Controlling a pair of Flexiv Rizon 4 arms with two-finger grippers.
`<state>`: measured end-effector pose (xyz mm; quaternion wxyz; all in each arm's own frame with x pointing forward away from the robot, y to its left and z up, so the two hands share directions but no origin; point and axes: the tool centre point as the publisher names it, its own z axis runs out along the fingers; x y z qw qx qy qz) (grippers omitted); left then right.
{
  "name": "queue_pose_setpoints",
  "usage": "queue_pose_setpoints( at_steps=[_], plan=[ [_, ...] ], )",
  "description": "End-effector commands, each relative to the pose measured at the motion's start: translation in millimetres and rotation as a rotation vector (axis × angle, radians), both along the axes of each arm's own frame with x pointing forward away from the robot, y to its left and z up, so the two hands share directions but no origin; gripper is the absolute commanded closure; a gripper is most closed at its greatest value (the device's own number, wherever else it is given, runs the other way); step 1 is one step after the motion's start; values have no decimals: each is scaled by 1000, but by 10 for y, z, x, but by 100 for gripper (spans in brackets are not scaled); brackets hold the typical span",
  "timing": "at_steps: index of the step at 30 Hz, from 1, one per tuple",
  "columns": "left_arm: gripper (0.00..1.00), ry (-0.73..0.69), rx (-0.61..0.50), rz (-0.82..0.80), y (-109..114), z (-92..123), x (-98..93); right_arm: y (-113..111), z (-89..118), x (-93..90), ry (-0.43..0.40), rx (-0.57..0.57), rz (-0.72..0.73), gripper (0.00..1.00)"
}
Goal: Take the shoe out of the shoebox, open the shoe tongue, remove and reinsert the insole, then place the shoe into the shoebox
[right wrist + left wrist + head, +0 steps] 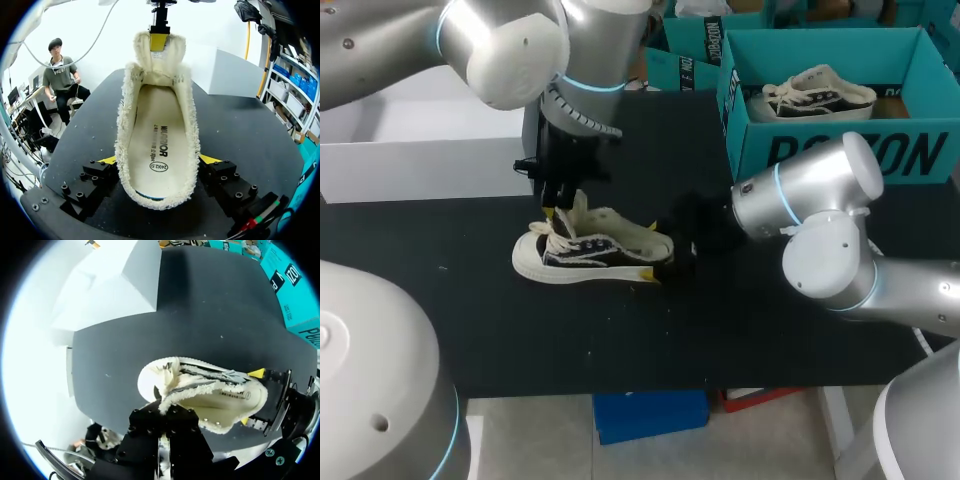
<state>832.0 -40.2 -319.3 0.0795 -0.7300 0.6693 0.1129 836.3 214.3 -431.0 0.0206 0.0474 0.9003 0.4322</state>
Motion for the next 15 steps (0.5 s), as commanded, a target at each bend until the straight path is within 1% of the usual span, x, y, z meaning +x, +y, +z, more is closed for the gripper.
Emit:
queue_pose_setpoints(
  at_steps=[1,7,15],
  plan=[
    [100,0,-77,11,130,-15,-4,-17,-16,6,1,-3,-2,100],
    [100,35,-101,36,215,-66,-46,-17,-16,6,1,-3,-2,100],
    [100,61,-80,55,295,-141,-78,-17,-16,6,1,-3,-2,100]
  ],
)
